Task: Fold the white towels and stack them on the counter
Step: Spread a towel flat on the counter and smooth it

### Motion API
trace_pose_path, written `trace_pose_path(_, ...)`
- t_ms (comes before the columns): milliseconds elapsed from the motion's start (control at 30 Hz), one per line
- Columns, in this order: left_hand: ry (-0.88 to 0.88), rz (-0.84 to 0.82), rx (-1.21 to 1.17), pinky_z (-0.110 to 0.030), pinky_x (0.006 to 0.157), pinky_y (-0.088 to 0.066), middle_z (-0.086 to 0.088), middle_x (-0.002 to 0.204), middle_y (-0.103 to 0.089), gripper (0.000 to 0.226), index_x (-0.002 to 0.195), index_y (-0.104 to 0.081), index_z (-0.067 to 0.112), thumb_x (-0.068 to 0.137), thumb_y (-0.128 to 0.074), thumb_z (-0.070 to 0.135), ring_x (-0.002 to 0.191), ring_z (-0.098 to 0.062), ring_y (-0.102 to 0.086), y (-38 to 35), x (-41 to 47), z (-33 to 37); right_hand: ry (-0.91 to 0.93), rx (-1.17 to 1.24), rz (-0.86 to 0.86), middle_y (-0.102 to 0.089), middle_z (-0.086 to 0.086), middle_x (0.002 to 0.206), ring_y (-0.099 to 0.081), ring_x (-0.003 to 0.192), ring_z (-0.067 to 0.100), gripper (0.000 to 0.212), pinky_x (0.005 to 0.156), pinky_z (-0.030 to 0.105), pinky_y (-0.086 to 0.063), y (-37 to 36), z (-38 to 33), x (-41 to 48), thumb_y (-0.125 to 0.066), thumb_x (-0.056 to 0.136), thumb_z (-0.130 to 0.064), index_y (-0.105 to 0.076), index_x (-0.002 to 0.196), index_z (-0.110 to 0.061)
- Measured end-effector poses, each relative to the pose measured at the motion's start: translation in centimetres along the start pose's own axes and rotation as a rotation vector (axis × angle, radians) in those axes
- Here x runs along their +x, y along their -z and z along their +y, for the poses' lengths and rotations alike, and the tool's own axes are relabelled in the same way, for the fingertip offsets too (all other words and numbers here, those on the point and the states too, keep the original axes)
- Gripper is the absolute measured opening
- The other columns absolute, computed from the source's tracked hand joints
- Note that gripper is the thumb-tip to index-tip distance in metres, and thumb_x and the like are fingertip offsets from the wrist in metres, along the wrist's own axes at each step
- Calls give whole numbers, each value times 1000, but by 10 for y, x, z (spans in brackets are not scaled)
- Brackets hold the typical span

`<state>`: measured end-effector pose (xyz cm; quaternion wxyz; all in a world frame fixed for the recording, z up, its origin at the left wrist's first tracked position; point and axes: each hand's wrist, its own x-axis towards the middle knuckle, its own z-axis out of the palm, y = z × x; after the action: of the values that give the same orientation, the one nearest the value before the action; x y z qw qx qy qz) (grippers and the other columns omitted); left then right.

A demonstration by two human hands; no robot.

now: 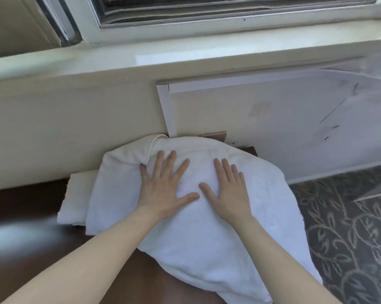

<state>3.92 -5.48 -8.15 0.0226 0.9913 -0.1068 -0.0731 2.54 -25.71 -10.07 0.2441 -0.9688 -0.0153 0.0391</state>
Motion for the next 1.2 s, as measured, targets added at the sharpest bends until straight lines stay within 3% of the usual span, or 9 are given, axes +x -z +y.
trace_pose_path(233,21,14,60,-65,108,-11,8,165,-2,97,154,10,42,73,-8,93,146,-24,12,-9,7,-1,44,9,225,-47,5,145,-41,134,29,63,114,47,-29,-22,6,6,-37,96,-61,-48,141,-19)
trace_pose_path(333,7,94,79,-63,102,-19,2,155,-27,89,154,-15,37,81,-11,87,140,-28,-10,-16,9,-1,69,18,334,-59,6,127,-52,116,31,44,103,43,-37,-27,7,5,-41,99,-49,-62,119,-17)
trace_pose_path(400,-30,230,48,-58,94,-27,-2,136,-45,74,141,-35,31,87,-18,79,127,-31,-31,-24,12,-2,68,-4,397,-62,6,115,-54,102,31,33,93,41,-40,-29,6,5,-44,98,-42,-64,105,-17)
trace_pose_path(467,-61,332,2,-52,88,-30,-4,118,-52,60,125,-42,26,90,-25,72,112,-30,-41,-28,16,-2,70,-17,415,-60,3,105,-50,92,28,27,86,39,-39,-29,6,6,-45,98,-38,-62,97,-18)
trace_pose_path(633,-81,372,-20,-39,76,-26,-4,95,-52,54,107,-44,22,90,-29,71,86,-24,-39,-28,23,-3,62,20,411,-51,-3,88,-41,83,22,28,79,36,-33,-25,7,12,-44,98,-38,-57,84,-18)
trace_pose_path(767,-104,375,-80,-40,78,-38,-4,88,-57,76,97,-53,16,87,-19,82,81,-27,-52,-15,29,-7,85,52,420,-51,-3,84,-42,81,23,30,78,37,-34,-20,3,13,-43,98,-38,-56,81,-16)
trace_pose_path(867,-95,376,-145,-39,74,-47,-3,83,-61,81,89,-57,14,82,-21,86,78,-27,-58,1,28,-10,147,97,423,-53,-5,85,-43,84,19,29,83,33,-31,-11,0,14,-44,98,-36,-56,81,-16)
trace_pose_path(1100,-127,421,-184,-37,66,-40,-4,72,-57,82,83,-53,10,90,-9,79,68,-28,-53,24,5,-15,274,250,402,-58,-1,89,-48,89,16,28,95,29,-35,12,-15,5,-44,99,-27,-57,82,-9)
trace_pose_path(1200,-145,472,-234,-31,60,-33,-2,68,-52,82,79,-50,9,91,-7,77,62,-26,-49,44,-7,-17,261,296,374,-54,-2,75,-44,76,16,29,78,26,-36,26,-30,0,-37,100,-26,-54,80,-11)
